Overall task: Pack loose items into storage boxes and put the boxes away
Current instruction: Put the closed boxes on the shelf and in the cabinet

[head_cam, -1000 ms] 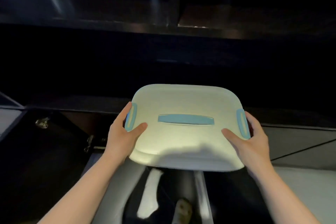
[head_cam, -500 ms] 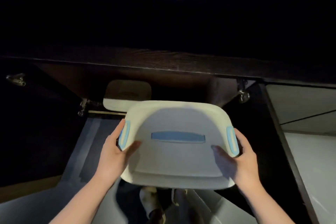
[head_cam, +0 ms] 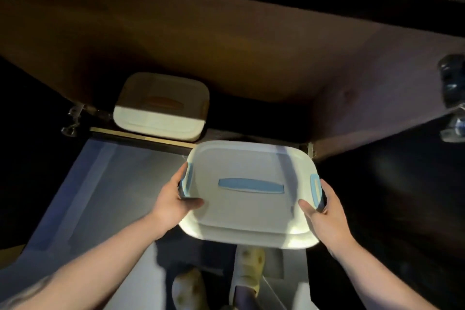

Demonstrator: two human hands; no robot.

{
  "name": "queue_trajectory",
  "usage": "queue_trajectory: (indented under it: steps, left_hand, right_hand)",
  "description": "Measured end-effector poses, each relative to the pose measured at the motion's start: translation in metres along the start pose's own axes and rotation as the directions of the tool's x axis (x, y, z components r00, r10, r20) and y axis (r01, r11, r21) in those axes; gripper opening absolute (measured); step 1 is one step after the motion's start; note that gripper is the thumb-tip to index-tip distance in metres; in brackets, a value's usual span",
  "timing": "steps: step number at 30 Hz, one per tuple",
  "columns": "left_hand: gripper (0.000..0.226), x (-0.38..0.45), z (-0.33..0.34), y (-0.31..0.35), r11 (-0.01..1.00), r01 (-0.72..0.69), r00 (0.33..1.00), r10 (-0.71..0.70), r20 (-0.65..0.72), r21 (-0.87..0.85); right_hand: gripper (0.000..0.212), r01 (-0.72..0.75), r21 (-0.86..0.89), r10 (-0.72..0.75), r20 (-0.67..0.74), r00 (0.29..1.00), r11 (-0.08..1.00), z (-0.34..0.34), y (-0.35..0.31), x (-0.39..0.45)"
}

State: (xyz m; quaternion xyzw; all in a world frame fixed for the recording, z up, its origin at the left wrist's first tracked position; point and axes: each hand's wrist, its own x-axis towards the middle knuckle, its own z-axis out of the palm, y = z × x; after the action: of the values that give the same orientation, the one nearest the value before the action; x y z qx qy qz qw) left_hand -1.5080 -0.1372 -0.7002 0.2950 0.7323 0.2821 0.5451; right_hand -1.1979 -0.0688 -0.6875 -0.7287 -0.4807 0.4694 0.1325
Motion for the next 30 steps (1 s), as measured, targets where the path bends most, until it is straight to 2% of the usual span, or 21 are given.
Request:
queue_trajectory:
  steps: [2, 6, 8, 11, 15, 17, 20, 22, 23, 24, 26, 27, 28, 29, 30]
  left_hand:
    - [0.097, 0.025, 0.009, 0.003, 0.999, -0.012, 1.0, 0.012, -0.006, -0.034]
    - [0.112, 0.095, 0.026, -0.002, 0.997, -0.063, 0.998, 0.064, -0.019, 0.045]
    - [0.108, 0.125, 0.034, -0.002, 0.988, -0.068, 0.996, 0.075, -0.051, 0.139]
    - [0.09, 0.163, 0.046, 0.006, 0.958, -0.099, 0.989, 0.125, -0.083, 0.268]
    - [0.088, 0.197, 0.053, -0.005, 0.971, -0.034, 0.992, 0.062, -0.11, 0.235]
    - [0.087, 0.21, 0.057, -0.008, 0.967, -0.044, 0.99, 0.076, -0.119, 0.252]
    - [0.078, 0.221, 0.059, -0.01, 0.946, -0.105, 0.976, 0.158, -0.151, 0.308]
    - [0.071, 0.214, 0.062, -0.01, 0.876, -0.157, 0.959, 0.246, -0.142, 0.457]
    - [0.07, 0.206, 0.065, -0.012, 0.796, -0.202, 0.945, 0.312, -0.101, 0.571]
    - [0.07, 0.196, 0.069, -0.015, 0.691, -0.273, 0.924, 0.381, -0.017, 0.669]
    - [0.075, 0.175, 0.078, -0.022, 0.503, -0.443, 0.869, 0.444, 0.217, 0.742]
    - [0.08, 0.17, 0.081, -0.026, 0.435, -0.491, 0.85, 0.429, 0.306, 0.754]
    - [0.08, 0.168, 0.083, -0.03, 0.388, -0.509, 0.843, 0.408, 0.352, 0.768]
    - [0.075, 0.17, 0.085, -0.033, 0.365, -0.506, 0.843, 0.4, 0.36, 0.782]
    - [0.069, 0.174, 0.087, -0.034, 0.356, -0.493, 0.847, 0.407, 0.343, 0.794]
  right_hand:
    - [0.067, -0.016, 0.033, 0.015, 0.016, 1.0, 0.999, 0.004, 0.002, 0.025]
    - [0.06, -0.009, 0.126, 0.007, 0.021, 1.0, 0.992, 0.019, 0.004, 0.09]
    - [0.058, -0.01, 0.134, 0.01, -0.001, 1.0, 0.991, 0.028, 0.007, 0.116]
    - [0.058, -0.051, 0.154, 0.057, -0.034, 0.998, 0.987, 0.042, 0.016, 0.149]
    - [0.062, -0.137, 0.195, 0.158, -0.099, 0.982, 0.971, 0.055, 0.03, 0.184]
    - [0.067, -0.143, 0.202, 0.17, -0.126, 0.977, 0.969, 0.058, 0.033, 0.199]
    - [0.063, -0.083, 0.101, 0.095, -0.12, 0.988, 0.991, 0.058, 0.032, 0.207]
    - [0.049, -0.01, -0.139, -0.012, -0.155, 0.988, 0.99, 0.06, 0.025, 0.197]
    - [0.046, 0.076, -0.271, -0.122, -0.155, 0.98, 0.96, 0.063, 0.021, 0.189]
    - [0.05, 0.208, -0.363, -0.249, -0.068, 0.966, 0.908, 0.067, 0.019, 0.181]
    - [0.068, 0.426, -0.373, -0.365, 0.226, 0.903, 0.824, 0.085, 0.024, 0.161]
    - [0.07, 0.519, -0.46, -0.39, 0.35, 0.852, 0.72, 0.095, 0.027, 0.153]
    - [0.068, 0.564, -0.606, -0.432, 0.366, 0.824, 0.562, 0.103, 0.03, 0.148]
    - [0.068, 0.556, -0.7, -0.478, 0.338, 0.811, 0.449, 0.107, 0.034, 0.149]
    - [0.069, 0.541, -0.753, -0.464, 0.352, 0.813, 0.376, 0.107, 0.031, 0.152]
